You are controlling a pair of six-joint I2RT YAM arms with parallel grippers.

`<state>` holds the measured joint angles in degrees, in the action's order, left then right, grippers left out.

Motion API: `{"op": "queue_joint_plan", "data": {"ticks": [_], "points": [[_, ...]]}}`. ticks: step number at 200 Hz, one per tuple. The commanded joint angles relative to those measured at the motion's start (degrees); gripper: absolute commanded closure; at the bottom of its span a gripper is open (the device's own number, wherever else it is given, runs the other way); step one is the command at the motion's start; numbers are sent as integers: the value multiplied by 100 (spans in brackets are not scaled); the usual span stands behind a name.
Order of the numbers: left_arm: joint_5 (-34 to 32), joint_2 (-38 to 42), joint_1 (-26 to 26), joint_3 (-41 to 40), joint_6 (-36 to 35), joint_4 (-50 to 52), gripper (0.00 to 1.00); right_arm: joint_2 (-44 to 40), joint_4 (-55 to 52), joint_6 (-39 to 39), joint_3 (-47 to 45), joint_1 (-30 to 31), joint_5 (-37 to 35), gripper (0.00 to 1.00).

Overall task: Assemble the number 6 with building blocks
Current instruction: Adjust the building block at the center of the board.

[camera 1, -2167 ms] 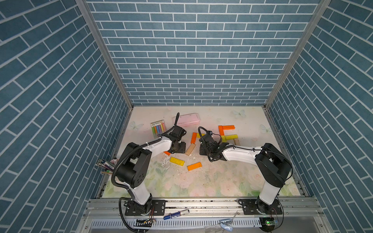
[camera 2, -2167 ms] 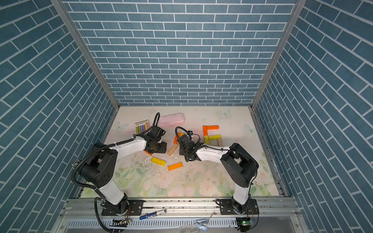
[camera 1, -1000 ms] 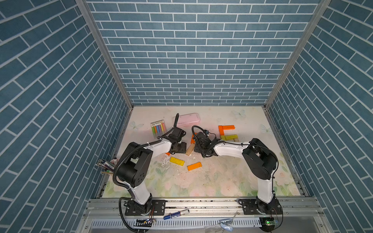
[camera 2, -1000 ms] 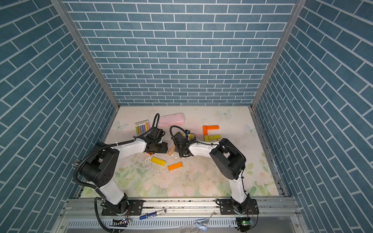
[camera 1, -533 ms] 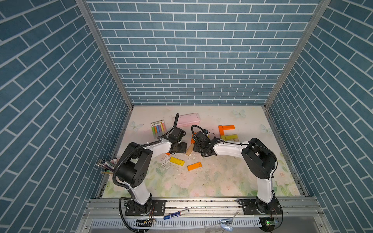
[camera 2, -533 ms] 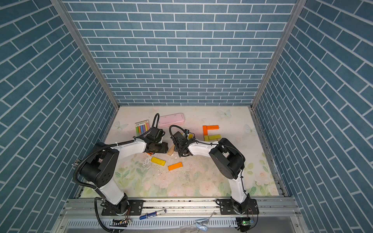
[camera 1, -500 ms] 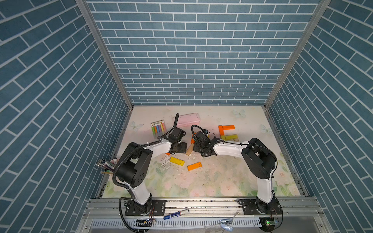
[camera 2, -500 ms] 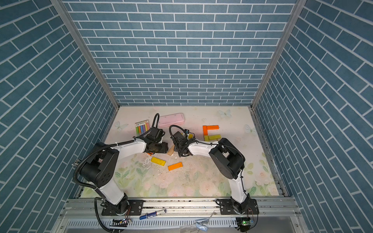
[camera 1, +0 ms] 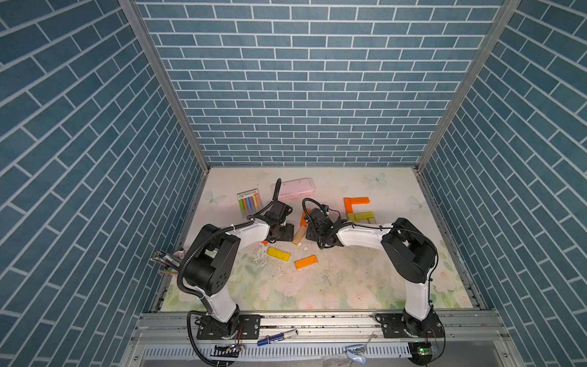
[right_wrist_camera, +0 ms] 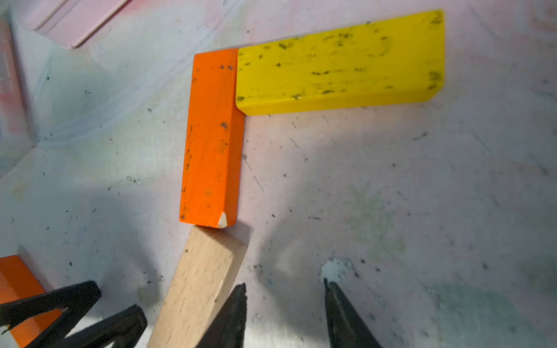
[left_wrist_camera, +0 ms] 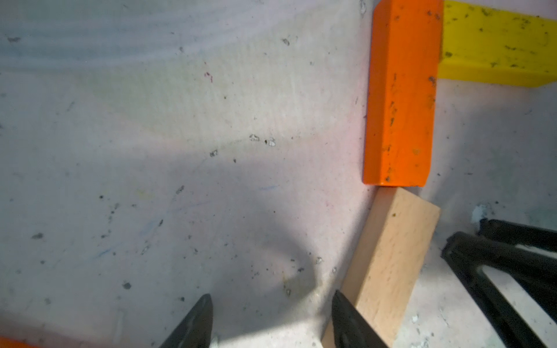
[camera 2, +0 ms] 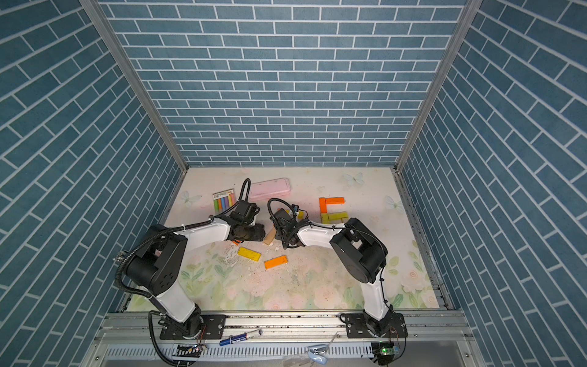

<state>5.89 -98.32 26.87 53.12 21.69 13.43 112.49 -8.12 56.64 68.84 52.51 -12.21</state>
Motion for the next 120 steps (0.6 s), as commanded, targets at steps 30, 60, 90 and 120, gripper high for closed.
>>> {"op": "queue_joint_plan", "data": {"ticks": [30, 60, 90, 120], "points": [[125, -183, -8, -171, 140, 292, 37, 115, -484, 145, 55, 14, -75, 63], [124, -135, -13, -214, 157, 283, 37, 303, -730, 169, 250, 12, -97, 63], [131, -103, -12, -241, 159, 283, 37, 461, -904, 180, 433, 18, -58, 63], [149, -99, -7, -267, 166, 266, 37, 579, -973, 184, 550, 15, -1, 57]]}}
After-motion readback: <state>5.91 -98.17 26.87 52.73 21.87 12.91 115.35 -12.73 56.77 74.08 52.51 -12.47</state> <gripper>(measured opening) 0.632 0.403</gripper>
